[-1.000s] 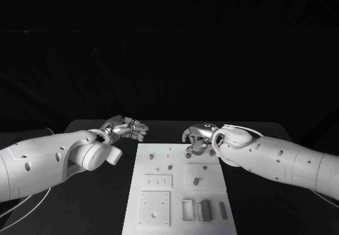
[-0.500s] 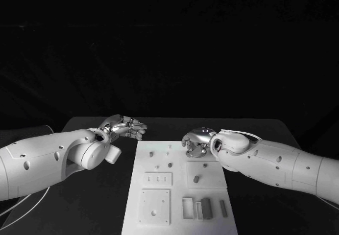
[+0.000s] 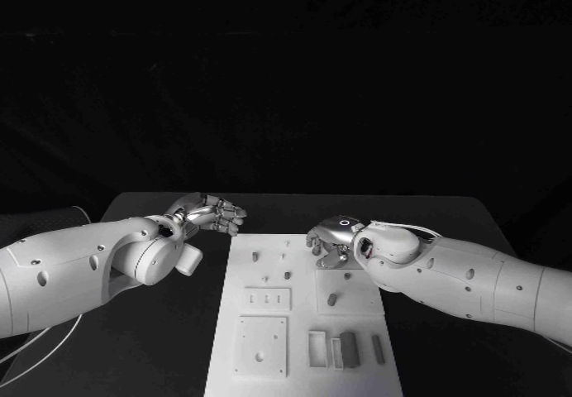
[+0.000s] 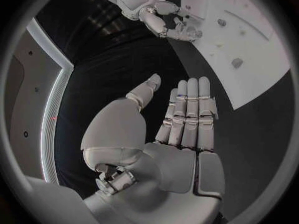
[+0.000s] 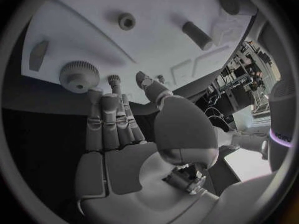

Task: Assemble the parts on the task board

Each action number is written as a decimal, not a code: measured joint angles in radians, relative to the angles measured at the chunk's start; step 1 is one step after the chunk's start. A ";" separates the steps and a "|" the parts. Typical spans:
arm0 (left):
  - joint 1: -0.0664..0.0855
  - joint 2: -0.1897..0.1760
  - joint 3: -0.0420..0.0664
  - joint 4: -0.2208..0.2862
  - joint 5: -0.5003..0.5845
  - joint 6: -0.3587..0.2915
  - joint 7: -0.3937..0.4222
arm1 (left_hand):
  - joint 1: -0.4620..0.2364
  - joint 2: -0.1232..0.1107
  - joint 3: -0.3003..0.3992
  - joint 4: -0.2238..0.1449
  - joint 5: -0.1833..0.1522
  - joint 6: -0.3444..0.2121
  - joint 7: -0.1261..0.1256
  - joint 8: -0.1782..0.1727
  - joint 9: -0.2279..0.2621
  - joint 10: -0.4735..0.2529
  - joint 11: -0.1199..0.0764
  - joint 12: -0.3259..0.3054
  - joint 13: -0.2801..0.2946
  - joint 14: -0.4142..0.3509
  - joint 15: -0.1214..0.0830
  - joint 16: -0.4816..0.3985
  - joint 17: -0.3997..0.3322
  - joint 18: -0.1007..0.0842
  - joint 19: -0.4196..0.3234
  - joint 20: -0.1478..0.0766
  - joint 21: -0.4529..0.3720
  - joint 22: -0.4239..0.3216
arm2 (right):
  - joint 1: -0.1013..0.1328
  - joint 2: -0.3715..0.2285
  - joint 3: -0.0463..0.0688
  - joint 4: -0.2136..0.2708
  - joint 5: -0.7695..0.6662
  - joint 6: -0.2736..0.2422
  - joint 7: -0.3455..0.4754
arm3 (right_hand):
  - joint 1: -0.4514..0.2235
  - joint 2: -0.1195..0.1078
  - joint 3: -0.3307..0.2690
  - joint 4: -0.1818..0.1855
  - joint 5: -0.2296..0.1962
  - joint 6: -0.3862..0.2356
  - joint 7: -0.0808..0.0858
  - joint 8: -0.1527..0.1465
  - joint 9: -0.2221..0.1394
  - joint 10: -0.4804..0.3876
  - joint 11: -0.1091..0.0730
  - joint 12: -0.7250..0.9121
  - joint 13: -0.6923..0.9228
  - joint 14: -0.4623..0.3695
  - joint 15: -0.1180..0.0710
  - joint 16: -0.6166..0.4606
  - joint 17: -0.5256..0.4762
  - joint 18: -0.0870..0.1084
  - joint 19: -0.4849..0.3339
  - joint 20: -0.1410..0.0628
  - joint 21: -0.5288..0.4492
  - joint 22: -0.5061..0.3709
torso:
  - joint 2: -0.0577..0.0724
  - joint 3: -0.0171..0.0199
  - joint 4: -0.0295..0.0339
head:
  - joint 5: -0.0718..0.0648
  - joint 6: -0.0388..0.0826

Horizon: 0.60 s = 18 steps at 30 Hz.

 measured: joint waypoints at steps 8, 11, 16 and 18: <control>0.000 0.000 0.000 0.004 0.000 0.000 -0.003 | 0.000 0.000 0.003 0.003 0.000 0.000 0.000 0.000 -0.001 0.000 0.000 0.000 0.002 0.000 0.000 -0.004 0.002 -0.002 0.004 -0.004 0.000 0.000 | 0.003 0.007 0.002 -0.013 -0.028 -0.035 -0.006 | 0.000 0.000 0.003 -0.003 0.000 -0.002 -0.002 0.000 -0.001 0.000 0.000 0.000 -0.011 0.002 0.002 0.005 -0.005 0.000 0.005 -0.002 0.000 0.000 | 0.011 0.0001 0.0009 | -0.001 0.002; 0.001 -0.001 0.000 0.002 0.000 0.000 -0.006 | 0.000 0.000 0.003 0.003 0.000 0.000 0.000 0.000 -0.001 0.000 0.000 0.000 0.002 0.000 0.000 -0.004 0.004 -0.002 0.004 -0.004 0.000 0.000 | 0.003 -0.002 0.001 -0.001 -0.035 -0.050 -0.008 | 0.000 0.000 0.006 -0.006 0.000 0.004 -0.007 0.001 -0.001 0.002 0.003 0.001 -0.014 0.006 0.000 0.020 -0.008 0.000 0.012 -0.004 0.000 0.000 | 0.015 0.0002 0.0016 | 0.000 0.005; 0.001 -0.001 0.000 -0.003 0.000 0.000 -0.008 | 0.000 0.000 0.003 0.003 0.000 0.000 0.000 0.000 -0.001 0.000 0.000 0.000 0.002 0.000 0.000 -0.004 0.004 -0.003 0.004 -0.004 0.000 0.001 | 0.002 -0.010 0.000 0.014 -0.039 -0.066 -0.009 | 0.000 0.000 0.006 -0.006 0.000 0.018 -0.006 0.013 -0.001 0.025 0.026 0.023 -0.015 0.020 -0.001 0.036 -0.014 -0.015 0.031 -0.013 0.004 0.000 | 0.020 0.0013 0.0030 | 0.000 0.008; 0.001 -0.001 0.000 -0.006 0.000 0.000 -0.008 | 0.000 0.000 0.003 0.003 0.000 0.000 0.000 -0.004 -0.001 0.000 0.000 0.000 0.003 0.000 0.000 -0.004 0.005 -0.003 0.004 -0.004 0.000 0.001 | 0.001 -0.014 0.000 0.025 -0.040 -0.072 -0.010 | 0.004 0.004 0.006 -0.006 0.000 0.024 -0.005 0.014 -0.001 0.033 0.034 0.028 -0.012 0.026 -0.004 0.042 -0.016 -0.016 0.036 -0.018 0.007 0.000 | 0.022 0.0019 0.0032 | 0.000 0.009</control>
